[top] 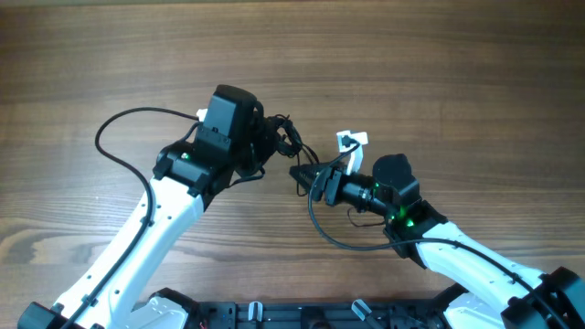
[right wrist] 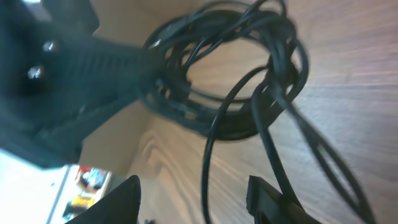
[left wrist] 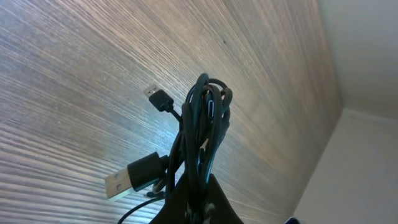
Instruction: Untangle cables
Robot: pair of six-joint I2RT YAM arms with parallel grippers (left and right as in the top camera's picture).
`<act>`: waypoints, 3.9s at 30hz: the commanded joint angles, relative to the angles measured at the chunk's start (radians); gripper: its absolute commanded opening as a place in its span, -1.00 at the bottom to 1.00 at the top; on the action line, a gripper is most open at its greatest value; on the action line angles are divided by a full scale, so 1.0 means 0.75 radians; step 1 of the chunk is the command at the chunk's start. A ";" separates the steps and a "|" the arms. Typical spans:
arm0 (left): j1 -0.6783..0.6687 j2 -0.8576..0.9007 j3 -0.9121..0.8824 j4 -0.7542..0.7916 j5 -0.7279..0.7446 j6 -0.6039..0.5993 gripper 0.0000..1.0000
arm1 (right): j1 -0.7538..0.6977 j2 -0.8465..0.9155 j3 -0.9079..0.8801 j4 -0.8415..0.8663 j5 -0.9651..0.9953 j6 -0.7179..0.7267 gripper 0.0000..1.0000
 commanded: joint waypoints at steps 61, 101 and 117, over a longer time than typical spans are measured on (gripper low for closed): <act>0.145 0.054 0.016 -0.103 1.104 1.465 -0.17 | -0.463 -0.095 0.001 -0.081 -0.693 -0.222 -0.91; -0.297 0.151 0.016 0.161 -0.031 -0.288 -0.22 | -0.502 -0.095 0.001 -0.089 -0.487 0.160 -0.91; -0.297 0.201 0.016 0.198 -0.098 -0.273 -0.92 | -0.502 -0.095 0.001 -0.093 -0.495 0.118 -0.90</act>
